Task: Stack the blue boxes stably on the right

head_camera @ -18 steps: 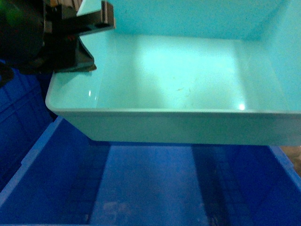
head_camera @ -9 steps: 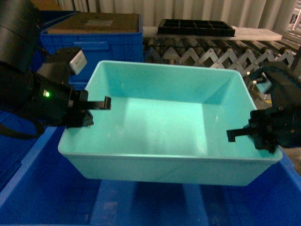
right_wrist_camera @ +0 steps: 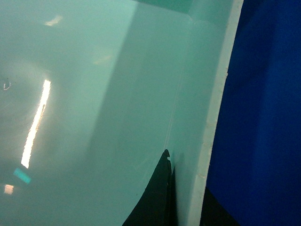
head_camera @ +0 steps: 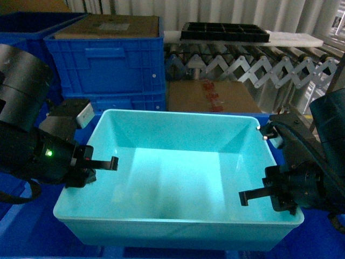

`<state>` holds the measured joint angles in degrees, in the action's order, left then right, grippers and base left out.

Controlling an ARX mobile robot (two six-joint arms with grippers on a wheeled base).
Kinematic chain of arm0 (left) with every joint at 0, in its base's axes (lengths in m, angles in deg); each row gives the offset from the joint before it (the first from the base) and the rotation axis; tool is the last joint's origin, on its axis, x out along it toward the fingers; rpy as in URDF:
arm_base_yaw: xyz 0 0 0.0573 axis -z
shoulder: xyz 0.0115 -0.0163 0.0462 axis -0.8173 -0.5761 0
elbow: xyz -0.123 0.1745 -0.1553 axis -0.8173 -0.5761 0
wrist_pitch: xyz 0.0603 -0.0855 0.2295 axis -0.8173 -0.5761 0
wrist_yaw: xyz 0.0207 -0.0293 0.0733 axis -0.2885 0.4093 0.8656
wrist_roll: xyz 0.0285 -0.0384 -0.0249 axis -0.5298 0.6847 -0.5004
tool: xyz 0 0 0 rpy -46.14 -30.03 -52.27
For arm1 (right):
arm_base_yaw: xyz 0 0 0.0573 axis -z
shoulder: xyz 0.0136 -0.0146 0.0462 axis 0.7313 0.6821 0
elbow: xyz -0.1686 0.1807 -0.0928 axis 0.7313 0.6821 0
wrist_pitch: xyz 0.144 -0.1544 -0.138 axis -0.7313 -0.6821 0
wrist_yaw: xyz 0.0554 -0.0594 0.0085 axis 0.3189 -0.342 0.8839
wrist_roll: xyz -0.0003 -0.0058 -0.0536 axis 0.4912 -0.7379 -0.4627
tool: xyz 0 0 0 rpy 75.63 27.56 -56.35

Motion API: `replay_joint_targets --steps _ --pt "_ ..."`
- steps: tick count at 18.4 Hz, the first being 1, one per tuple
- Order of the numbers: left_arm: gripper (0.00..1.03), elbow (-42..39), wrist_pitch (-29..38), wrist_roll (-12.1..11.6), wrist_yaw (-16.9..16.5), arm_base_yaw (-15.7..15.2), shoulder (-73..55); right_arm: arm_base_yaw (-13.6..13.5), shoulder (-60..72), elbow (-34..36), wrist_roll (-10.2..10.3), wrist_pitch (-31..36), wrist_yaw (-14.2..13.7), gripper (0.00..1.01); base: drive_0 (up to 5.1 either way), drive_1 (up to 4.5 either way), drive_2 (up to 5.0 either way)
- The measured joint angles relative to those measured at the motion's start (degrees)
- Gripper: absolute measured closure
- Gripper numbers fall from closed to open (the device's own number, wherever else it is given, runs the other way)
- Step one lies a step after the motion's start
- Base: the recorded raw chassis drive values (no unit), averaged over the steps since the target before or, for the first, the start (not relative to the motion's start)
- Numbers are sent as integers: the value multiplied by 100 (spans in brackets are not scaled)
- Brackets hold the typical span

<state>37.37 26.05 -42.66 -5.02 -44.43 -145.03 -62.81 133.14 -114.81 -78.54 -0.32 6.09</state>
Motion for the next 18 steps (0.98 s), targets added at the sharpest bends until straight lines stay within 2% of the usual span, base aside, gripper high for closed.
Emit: replay_joint_targets --steps 3,8,13,18 --pt "101 31 66 42 -52 -11 -269 20 234 -61 -219 111 -26 99 0 0 0" --pt "101 238 208 262 -199 -55 -605 83 555 -337 -457 304 -17 99 0 0 0" --pt "101 385 304 306 -201 -199 -896 87 942 -671 -518 341 13 99 0 0 0" --pt "101 693 337 365 -328 -201 -1038 122 1082 -944 -555 343 -42 99 0 0 0"
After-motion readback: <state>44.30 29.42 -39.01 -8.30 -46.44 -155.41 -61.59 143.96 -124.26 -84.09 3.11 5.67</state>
